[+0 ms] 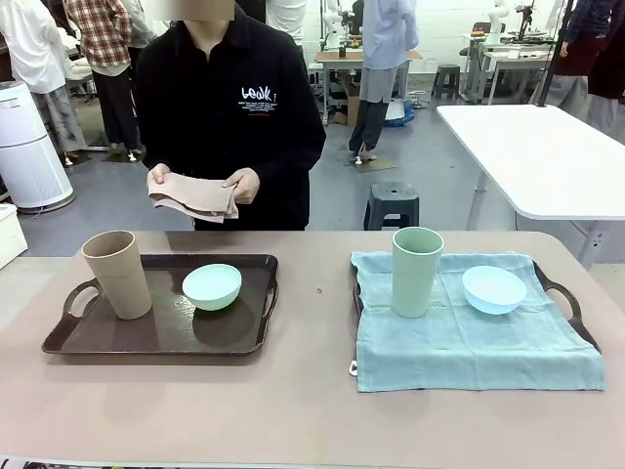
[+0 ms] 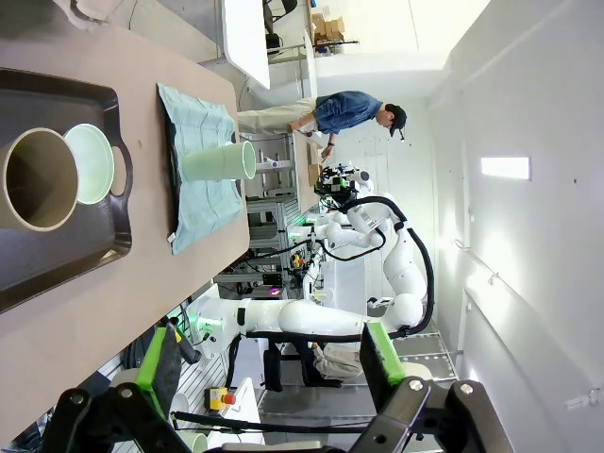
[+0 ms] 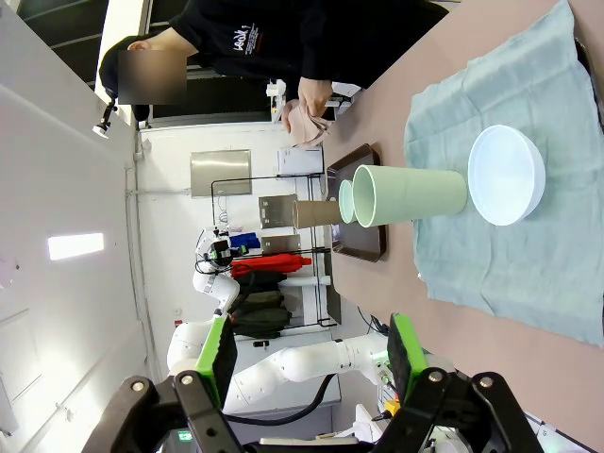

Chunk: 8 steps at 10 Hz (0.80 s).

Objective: Set up a tray with a mat and arrange the tableware.
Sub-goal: Pick up the Picnic Bowl and Reusable plastic cup from the Handle tray in front of the human's position and hold them in the air.

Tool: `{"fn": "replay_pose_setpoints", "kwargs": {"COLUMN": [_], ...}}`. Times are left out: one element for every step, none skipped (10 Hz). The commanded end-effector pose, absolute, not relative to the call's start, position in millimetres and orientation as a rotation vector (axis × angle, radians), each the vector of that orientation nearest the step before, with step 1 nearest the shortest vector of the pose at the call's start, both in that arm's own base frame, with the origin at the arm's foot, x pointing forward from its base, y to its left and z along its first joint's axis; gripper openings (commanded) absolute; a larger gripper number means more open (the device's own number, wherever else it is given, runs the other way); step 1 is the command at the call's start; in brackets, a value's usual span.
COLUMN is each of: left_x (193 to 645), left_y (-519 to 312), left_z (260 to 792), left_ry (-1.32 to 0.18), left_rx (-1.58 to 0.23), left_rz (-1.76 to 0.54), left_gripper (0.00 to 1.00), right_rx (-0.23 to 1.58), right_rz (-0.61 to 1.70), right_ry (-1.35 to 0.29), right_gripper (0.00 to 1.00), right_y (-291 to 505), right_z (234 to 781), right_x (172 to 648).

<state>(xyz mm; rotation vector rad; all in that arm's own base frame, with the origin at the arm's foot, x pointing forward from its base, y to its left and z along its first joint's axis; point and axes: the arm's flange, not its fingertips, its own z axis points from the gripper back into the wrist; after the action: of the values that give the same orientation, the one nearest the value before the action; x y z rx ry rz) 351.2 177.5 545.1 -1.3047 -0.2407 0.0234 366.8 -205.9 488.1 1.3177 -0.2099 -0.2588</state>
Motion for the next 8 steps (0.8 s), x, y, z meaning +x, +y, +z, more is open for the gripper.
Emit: {"fn": "replay_pose_setpoints", "kwargs": {"left_x": [351, 349, 345, 334, 324, 319, 322, 321], "left_y": [178, 181, 179, 166, 152, 130, 105, 148], "left_z": [545, 560, 586, 616, 645, 661, 673, 663], "left_ry": [-0.241, -0.319, -0.454, -0.514, -0.555, -0.547, -0.609, -0.423], "left_rx": [-1.305, -1.146, -0.868, -0.644, -0.422, -0.245, 0.039, -0.682], "left_rz": [0.023, -0.053, -0.141, -0.282, -0.395, -0.506, -0.536, -0.344], "left_gripper": [1.00, 1.00, 1.00, 1.00, 1.00, 1.00, 1.00, 1.00], "right_rx": [1.318, 1.251, 1.152, 1.024, 0.876, 0.761, 0.610, 0.948], "right_rz": [-0.259, -0.189, -0.103, 0.013, 0.166, 0.306, 0.434, 0.174], "right_ry": [-0.210, -0.280, -0.363, -0.457, -0.527, -0.592, -0.682, -0.453], "right_gripper": [0.85, 0.85, 0.85, 0.85, 0.85, 0.85, 0.85, 0.85], "right_y": [-206, -195, -171, -142, -101, -57, -17, -92], "right_z": [488, 505, 531, 562, 596, 623, 633, 614], "right_x": [367, 368, 369, 365, 359, 353, 351, 358]}}
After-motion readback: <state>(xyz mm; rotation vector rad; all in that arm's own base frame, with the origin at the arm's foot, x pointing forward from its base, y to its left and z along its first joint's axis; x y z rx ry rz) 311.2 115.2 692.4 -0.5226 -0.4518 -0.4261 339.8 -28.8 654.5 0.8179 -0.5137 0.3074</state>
